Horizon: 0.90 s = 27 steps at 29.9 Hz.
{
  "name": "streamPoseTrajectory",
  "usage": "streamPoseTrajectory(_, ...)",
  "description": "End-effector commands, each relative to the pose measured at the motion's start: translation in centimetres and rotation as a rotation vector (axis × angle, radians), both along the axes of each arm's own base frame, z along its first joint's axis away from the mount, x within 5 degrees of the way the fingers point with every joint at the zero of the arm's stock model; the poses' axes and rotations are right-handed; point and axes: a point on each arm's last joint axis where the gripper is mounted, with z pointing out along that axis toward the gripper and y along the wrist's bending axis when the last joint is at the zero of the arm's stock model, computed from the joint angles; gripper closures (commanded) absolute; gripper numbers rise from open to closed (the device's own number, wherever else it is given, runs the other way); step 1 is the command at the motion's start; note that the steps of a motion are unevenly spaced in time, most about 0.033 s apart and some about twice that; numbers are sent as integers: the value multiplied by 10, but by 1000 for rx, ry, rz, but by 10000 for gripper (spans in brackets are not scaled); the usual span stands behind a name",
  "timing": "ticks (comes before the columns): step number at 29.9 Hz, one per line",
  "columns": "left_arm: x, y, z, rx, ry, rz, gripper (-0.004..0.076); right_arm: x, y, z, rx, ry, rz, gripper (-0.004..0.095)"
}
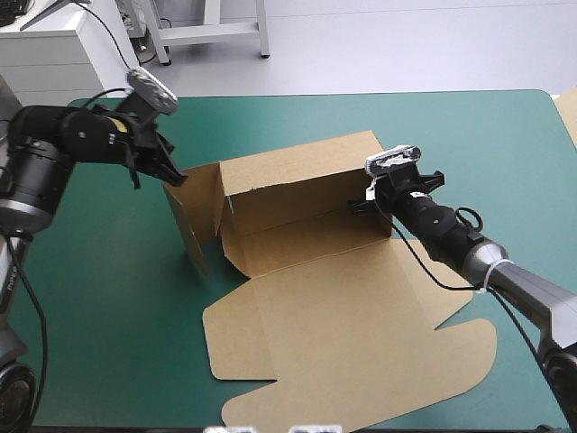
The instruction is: Fold the box
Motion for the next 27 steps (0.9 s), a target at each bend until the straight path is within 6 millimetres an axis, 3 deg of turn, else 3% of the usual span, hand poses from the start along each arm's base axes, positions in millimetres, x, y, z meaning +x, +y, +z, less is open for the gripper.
streamPoseTrajectory(1, -5, 36, 27, -232, -86, 106, 709, -3, 0, 3, -35, -10, 47, 929)
streamPoseTrajectory(7, -4, 93, -10, -315, 65, 304, 720, -2, -1, 4, -40, -19, 33, 929)
streamPoseTrajectory(11, -4, 115, -40, -392, 121, 405, 720, -2, -1, 4, -18, -10, 17, 929)
streamPoseTrajectory(18, -6, 128, -76, -453, 171, 493, 720, -2, 0, 6, 75, 19, -21, 929)
streamPoseTrajectory(22, -5, 130, -81, -454, 158, 509, 720, 2, 3, 22, 194, 32, 8, 926)
streamPoseTrajectory(27, -5, 130, -81, -454, 156, 510, 731, 14, -11, 41, 338, 77, 99, 925)
